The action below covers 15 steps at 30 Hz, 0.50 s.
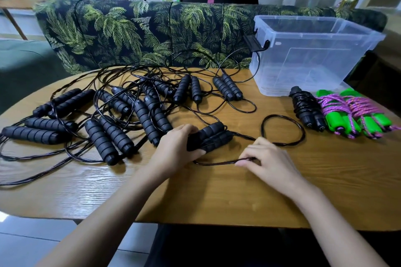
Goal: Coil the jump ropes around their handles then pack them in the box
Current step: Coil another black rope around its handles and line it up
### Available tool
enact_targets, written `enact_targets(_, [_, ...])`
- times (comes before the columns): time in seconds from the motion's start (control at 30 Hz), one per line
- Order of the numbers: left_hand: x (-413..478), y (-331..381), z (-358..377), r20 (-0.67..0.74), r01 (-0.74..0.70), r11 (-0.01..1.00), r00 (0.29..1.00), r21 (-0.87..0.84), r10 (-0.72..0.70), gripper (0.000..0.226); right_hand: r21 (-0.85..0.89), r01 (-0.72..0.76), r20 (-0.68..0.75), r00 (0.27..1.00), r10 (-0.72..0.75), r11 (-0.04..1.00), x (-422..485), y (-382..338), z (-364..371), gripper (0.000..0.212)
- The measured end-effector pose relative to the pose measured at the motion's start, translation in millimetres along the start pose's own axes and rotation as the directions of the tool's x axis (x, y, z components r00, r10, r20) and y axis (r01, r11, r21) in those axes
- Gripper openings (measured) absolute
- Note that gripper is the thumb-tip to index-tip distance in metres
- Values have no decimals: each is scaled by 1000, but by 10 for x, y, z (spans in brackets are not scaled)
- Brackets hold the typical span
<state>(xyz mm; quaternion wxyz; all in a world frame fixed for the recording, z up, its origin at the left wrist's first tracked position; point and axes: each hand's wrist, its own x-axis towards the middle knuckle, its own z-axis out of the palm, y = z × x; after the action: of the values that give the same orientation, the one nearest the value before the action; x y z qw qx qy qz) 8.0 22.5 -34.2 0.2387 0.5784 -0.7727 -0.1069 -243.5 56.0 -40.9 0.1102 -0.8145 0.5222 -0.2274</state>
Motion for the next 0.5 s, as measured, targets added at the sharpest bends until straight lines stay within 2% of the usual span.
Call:
enact_targets(0.1, [29,-38,33,72,-13,999,997,43,10,63,108,-87,56,995,81,990,64,255,-77,13])
enact_targets(0.23, [46,-6,72,155,-30,993,988,113,12,80,152,-113,111,989,96,982,82,429,-57,19])
enact_targets(0.4, [-26,-6,157,74,-95,989,993,111,87,69,136,-106,84,992,95,985,52,516,-9,20])
enact_targets(0.5, [-56,-43,174,30,-85,996,996,19,85,68,125,-102,99,991,90,987,47,544,-24,18])
